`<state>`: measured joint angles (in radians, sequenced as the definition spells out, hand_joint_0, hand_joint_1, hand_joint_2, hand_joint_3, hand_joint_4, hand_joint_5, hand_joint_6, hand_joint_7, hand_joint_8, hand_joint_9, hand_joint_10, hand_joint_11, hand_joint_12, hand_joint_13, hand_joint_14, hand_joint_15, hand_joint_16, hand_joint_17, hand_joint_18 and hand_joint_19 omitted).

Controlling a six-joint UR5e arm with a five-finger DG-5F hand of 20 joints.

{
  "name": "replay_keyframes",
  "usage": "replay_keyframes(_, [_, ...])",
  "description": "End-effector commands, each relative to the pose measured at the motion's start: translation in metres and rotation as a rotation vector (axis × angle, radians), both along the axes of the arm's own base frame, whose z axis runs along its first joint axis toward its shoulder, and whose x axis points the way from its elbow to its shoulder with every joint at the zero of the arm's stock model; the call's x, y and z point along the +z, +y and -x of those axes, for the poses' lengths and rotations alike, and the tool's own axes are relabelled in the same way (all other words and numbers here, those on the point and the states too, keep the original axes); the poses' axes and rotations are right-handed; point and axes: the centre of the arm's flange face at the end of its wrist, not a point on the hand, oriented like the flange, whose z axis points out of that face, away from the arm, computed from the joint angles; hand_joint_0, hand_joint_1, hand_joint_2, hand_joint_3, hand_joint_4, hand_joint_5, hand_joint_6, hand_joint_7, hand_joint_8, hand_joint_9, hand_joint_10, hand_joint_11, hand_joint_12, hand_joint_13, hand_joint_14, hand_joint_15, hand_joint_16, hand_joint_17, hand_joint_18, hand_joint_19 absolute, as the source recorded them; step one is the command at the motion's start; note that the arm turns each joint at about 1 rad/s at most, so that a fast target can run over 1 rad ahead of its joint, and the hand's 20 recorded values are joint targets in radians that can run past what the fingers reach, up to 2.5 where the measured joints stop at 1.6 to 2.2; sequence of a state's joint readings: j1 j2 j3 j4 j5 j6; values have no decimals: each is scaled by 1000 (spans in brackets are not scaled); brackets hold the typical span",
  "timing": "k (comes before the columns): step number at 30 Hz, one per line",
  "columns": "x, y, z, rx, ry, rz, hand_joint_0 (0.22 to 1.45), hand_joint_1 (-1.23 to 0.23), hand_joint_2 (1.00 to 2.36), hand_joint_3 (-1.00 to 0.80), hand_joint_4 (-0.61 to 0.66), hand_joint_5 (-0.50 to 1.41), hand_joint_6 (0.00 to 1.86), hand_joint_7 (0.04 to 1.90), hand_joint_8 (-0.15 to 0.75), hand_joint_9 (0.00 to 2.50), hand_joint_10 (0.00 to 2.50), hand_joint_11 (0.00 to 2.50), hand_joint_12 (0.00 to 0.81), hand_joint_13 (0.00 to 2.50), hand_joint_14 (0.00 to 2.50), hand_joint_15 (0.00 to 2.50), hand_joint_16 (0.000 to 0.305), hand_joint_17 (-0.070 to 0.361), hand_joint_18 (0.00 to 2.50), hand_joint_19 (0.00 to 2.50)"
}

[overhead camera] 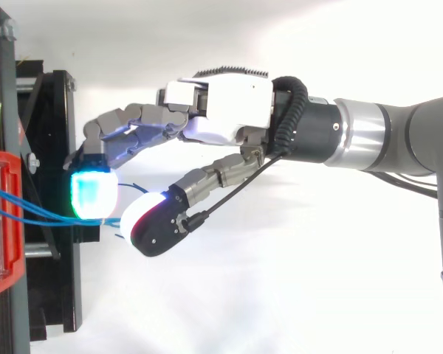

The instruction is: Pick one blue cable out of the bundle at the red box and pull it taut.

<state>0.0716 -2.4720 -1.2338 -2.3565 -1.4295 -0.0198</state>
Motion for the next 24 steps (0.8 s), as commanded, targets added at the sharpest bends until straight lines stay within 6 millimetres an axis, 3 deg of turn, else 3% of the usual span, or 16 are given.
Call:
replay_keyframes(1, [1,1,-1,-6,-10,7,534,-708,1000,-500,351,-127,502,1101,393,578,8,372,424,424,8,205,59,132,413,364])
replay_keyframes(24, [-1,16,-5,-36,-12,33,544,-743,1000,-500,347,-126,502,1122,395,580,9,376,424,423,8,201,59,132,415,352])
